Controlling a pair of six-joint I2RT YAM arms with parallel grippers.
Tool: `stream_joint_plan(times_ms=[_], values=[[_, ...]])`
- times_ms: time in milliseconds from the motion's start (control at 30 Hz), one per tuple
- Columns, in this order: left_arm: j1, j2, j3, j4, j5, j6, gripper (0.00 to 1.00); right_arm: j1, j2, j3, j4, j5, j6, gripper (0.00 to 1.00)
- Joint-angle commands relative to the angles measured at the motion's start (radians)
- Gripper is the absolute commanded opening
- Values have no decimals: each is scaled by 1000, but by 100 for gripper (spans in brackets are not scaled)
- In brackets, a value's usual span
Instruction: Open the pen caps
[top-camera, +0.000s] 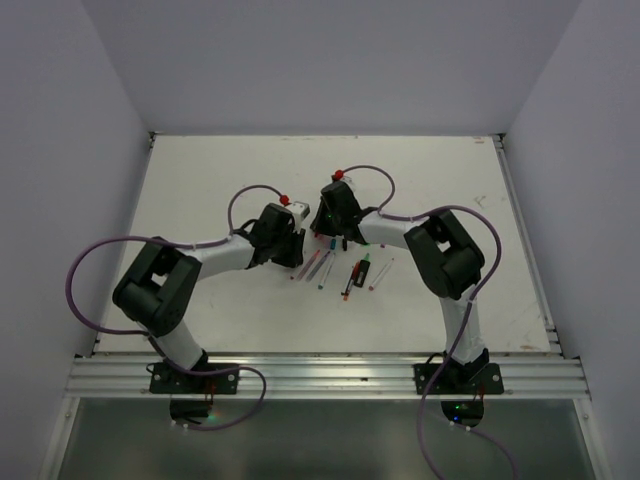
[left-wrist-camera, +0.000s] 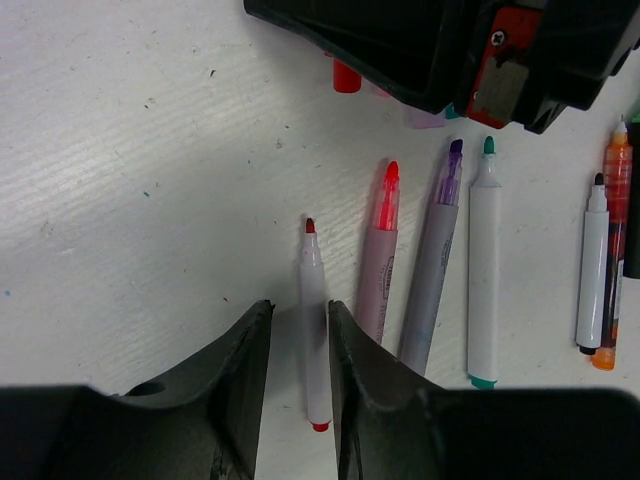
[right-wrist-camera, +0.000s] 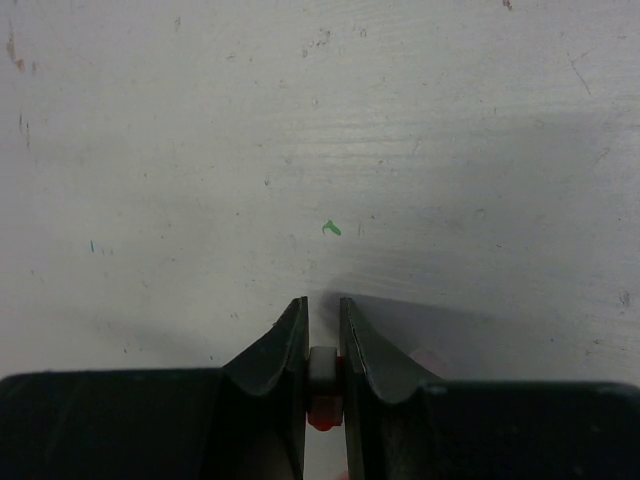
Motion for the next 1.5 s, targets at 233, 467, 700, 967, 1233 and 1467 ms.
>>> stream_joint_plan(times_ms=[233,467,700,967,1233,1467], values=[[5,-53,-44,52,-71,-40,37,4,-3,-63,9,14,26,26],[9,-96,-63,69,-107,-69,45,3,-35,-102,38,20,34,32],[21,-186,-64,63,-175,-101,56,3,-109,-49,29,28,-40,35],[66,-375,6,-53,-324,-108,94,-12,-275,95,-83,149,-239,62],[152,-548,173,-247,-432,-46,100,-98,-480,114,-226,282,-374,83],[170,-663,357,-429,-568,18,100,-195,-787,20,-322,466,-537,91]])
